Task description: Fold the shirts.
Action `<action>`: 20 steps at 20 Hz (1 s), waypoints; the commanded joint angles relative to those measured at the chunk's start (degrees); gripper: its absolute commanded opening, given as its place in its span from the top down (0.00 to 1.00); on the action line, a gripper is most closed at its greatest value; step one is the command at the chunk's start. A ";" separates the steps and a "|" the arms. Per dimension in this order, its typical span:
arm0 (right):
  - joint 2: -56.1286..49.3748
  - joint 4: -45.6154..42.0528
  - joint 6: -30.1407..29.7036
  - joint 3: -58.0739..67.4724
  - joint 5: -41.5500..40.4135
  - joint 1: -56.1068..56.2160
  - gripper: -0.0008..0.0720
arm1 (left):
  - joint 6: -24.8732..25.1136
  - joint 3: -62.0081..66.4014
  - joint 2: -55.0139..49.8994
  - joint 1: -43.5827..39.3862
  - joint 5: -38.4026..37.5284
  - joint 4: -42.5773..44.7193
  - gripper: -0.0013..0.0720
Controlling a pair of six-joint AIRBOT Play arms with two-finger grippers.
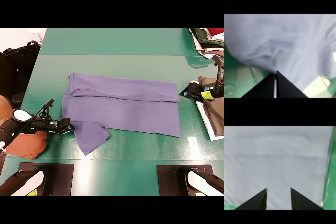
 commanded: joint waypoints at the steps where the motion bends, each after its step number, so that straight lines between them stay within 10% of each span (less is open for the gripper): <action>1: 1.68 -3.26 0.02 -4.66 5.46 -2.89 0.52 | 1.66 1.40 0.13 0.02 -2.71 -0.90 0.95; 3: 4.52 -4.35 0.00 -12.07 5.90 -7.08 0.52 | 2.56 2.82 0.13 0.02 -3.50 -0.92 0.95; 5: 7.04 -4.15 0.00 -19.78 5.70 -12.66 0.25 | 2.56 3.85 0.13 0.02 -3.52 -0.92 0.95; 10: 8.96 1.18 -3.43 -33.73 3.96 -24.50 0.24 | 2.58 4.42 0.11 0.02 -3.19 -0.90 0.95; 17: 8.81 3.93 -4.42 -37.55 -5.25 -21.55 0.41 | 2.58 4.42 0.11 0.02 -3.08 -0.72 0.95; 20: 8.85 3.89 -4.42 -37.55 -7.65 -18.45 0.71 | 2.58 4.44 0.13 0.02 -3.30 -0.07 0.95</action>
